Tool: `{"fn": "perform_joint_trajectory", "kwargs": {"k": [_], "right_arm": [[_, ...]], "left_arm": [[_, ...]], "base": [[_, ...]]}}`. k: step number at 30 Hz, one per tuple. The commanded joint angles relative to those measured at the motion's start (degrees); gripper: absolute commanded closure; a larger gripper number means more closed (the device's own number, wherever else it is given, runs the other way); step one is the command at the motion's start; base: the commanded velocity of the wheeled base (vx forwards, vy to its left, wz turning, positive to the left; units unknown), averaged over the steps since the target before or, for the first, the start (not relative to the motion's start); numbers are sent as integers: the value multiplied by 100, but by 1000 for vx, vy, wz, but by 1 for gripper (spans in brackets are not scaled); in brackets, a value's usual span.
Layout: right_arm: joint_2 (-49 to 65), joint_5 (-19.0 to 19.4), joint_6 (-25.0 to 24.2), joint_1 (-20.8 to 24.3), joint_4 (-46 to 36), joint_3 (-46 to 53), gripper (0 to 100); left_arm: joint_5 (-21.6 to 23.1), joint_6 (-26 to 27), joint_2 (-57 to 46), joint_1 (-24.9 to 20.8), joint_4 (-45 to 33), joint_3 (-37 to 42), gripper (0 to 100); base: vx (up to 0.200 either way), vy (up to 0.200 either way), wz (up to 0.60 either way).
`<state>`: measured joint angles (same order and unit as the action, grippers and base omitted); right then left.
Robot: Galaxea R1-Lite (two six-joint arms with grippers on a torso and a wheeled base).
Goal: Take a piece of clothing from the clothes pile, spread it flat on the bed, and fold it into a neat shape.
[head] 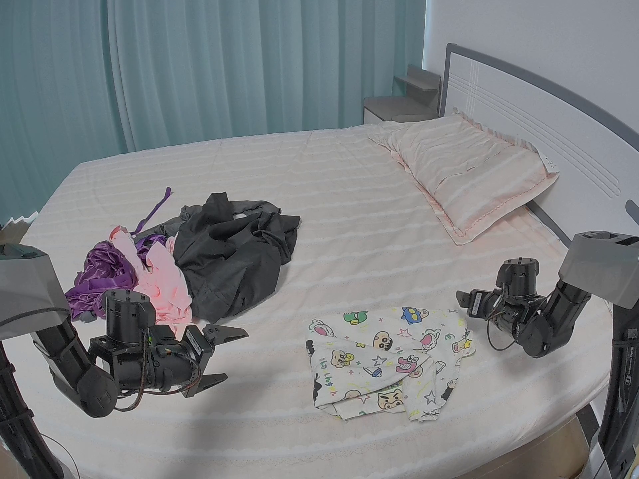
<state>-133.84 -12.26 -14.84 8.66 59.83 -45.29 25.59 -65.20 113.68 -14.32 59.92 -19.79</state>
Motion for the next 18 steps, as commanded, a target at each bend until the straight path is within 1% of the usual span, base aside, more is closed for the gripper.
{"fn": "perform_joint_trajectory", "kwargs": {"k": [1, 2, 3, 4, 5, 6, 9, 10, 11, 15, 17, 18], "right_arm": [[939, 752, -916, 128, -226, 969, 0], [1123, 954, -1329, 277, -244, 1163, 0], [1264, 1059, -1540, 356, -261, 1268, 0], [1282, 1086, -1566, 365, -270, 1286, 0], [1519, 1270, -1698, 558, -314, 1505, 0], [1580, 1297, -1689, 699, -341, 1611, 0], [1545, 1262, -1689, 1094, -358, 1681, 0], [1545, 1262, -1689, 1094, -358, 1681, 0], [1457, 1262, -1698, 1314, -349, 1655, 0], [1308, 1262, -1795, 1657, -332, 1558, 0], [1264, 1226, -1971, 1789, -332, 1532, 0], [1220, 1112, -2287, 1929, -332, 1488, 0]], "left_arm": [[-1, -2, 5, 0, 2, 1, 0], [-1, -2, 5, 0, 2, 1, 0], [-1, -2, 5, 0, 2, 1, 0], [-1, -2, 5, 0, 2, 1, 0], [-1, -2, 5, 0, 2, 1, 0], [-1, -2, 5, 0, 2, 1, 0], [-10, -2, 5, -9, 2, 10, 0], [-10, -2, 5, -9, 2, 10, 0], [-28, -2, 5, -62, 2, 10, 0], [-177, 51, 67, -150, 2, 10, 0], [-247, 121, 93, -185, 2, 10, 0], [-274, 191, 120, -194, 2, 19, 0]], "base": [[0, 0, 0], [0, 0, 0], [0, 0, 0], [0, 0, 0], [0, 0, 0], [0, 0, 0], [0, 0, 0], [0, 0, 0], [0, 0, 0], [0, 0, 0], [0, 0, 0], [0, 0, 0]]}}
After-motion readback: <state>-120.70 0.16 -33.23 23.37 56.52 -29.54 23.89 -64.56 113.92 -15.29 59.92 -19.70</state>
